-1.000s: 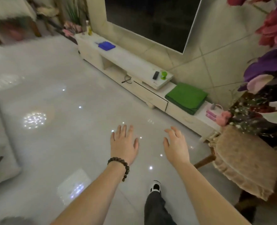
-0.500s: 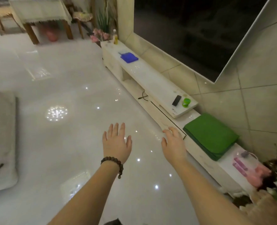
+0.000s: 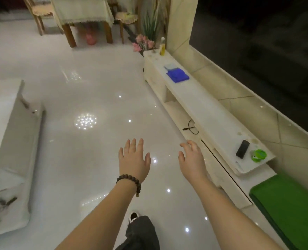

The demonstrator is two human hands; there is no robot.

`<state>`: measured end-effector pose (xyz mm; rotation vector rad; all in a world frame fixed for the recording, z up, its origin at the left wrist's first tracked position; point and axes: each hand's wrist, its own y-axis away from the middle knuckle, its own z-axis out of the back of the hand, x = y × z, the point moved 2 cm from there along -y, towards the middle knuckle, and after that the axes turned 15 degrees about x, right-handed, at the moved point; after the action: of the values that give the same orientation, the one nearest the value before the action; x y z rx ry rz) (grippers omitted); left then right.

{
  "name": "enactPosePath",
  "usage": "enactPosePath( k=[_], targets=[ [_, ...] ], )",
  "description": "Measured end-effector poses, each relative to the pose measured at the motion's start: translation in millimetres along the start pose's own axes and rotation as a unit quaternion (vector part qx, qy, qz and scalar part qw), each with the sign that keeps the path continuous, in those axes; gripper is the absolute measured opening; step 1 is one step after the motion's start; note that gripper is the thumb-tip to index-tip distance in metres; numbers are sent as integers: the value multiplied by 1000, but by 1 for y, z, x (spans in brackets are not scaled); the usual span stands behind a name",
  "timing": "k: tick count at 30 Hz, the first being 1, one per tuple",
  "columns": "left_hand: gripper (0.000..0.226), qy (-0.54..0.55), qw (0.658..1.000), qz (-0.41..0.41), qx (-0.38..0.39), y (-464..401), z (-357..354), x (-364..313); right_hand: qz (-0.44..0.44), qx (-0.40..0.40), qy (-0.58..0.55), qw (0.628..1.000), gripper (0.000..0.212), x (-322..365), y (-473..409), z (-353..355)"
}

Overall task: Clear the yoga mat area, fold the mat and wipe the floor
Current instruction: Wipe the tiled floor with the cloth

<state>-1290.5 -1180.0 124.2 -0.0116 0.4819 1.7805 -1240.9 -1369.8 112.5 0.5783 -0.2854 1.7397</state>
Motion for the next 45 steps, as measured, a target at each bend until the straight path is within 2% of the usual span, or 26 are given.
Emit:
enactPosePath(
  k=[5, 9, 19, 29, 37, 45],
  targets=[
    [59, -7, 1000, 11, 2, -113, 69, 34, 12, 10, 0, 1000, 31, 57, -135, 8],
    [59, 3, 1000, 11, 1, -195, 101, 42, 10, 19, -6, 1000, 32, 74, -218, 10],
    [60, -6, 1000, -2, 6, -442, 146, 10, -34, 27, -2, 999, 35, 34, -452, 25],
    [60, -19, 999, 15, 29, -685, 226, -34, -60, 42, 3, 997, 35, 5, -704, 87],
    [61, -18, 998, 22, 60, -846, 254, -36, -78, 75, -9, 994, 35, 2, -855, 72],
    [62, -27, 992, -6, 123, -1043, 269, -13, -163, 102, 3, 981, 39, -8, -1033, 47]
  ],
)
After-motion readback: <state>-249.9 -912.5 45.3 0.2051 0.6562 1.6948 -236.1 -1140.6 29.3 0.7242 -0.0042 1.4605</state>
